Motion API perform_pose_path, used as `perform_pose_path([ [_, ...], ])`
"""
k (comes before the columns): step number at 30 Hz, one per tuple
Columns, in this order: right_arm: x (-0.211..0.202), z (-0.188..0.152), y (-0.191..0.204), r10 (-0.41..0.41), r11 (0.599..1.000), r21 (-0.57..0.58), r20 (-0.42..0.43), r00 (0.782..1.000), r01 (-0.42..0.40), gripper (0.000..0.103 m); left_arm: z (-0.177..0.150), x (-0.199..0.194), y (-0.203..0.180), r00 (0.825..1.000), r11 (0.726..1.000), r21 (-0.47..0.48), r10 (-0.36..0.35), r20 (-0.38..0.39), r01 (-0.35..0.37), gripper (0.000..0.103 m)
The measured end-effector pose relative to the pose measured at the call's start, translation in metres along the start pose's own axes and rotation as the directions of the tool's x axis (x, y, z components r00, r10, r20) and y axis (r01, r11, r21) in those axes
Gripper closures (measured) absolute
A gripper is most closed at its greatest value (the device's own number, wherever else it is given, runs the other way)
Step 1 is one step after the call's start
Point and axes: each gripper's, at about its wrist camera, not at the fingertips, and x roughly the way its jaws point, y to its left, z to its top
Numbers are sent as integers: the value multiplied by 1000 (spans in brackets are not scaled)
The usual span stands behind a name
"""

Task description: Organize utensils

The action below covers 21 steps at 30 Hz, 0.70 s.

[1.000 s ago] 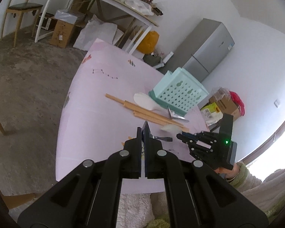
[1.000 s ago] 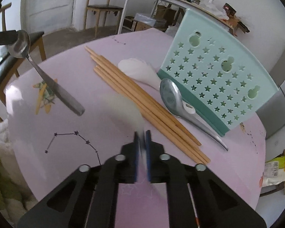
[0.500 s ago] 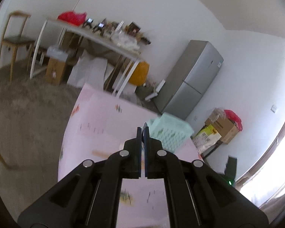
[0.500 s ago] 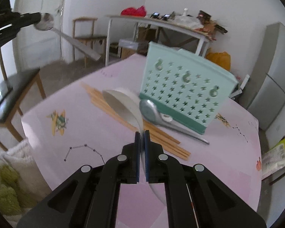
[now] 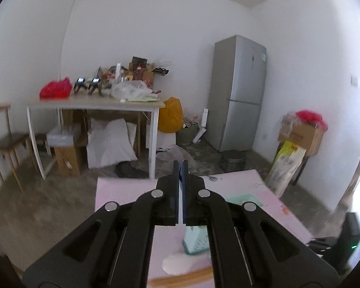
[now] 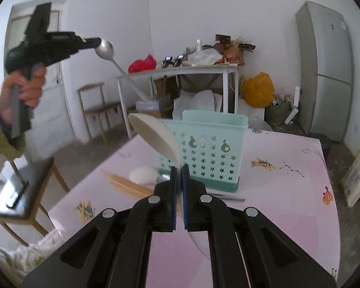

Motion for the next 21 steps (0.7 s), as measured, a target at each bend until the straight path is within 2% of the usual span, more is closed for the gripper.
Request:
perform_pose_path([
  [6,-2,-1,-18,16,998,65,34,999,-18,99,13,39,-34,997,981,180,69,-19,-64,103],
  [13,-3,-3,-42,28,987,155,61,998,-37,99,-16,100,-67,979,930,360,138,-149,-76,103],
  [15,-2,-3,-46,35,983,176,63,997,-45,99,-24,111,-69,975,931,360,129,-181,-56,103],
  [17,-1,-3,-51,47,977,204,67,997,-60,99,-32,123,-67,969,943,330,106,-224,-27,102],
  [19,0,-1,-56,60,970,230,75,995,-76,99,-38,131,-62,962,963,271,58,-268,17,101],
  [21,0,0,-60,72,963,252,85,994,-91,99,-44,132,-53,961,978,205,13,-278,46,101],
])
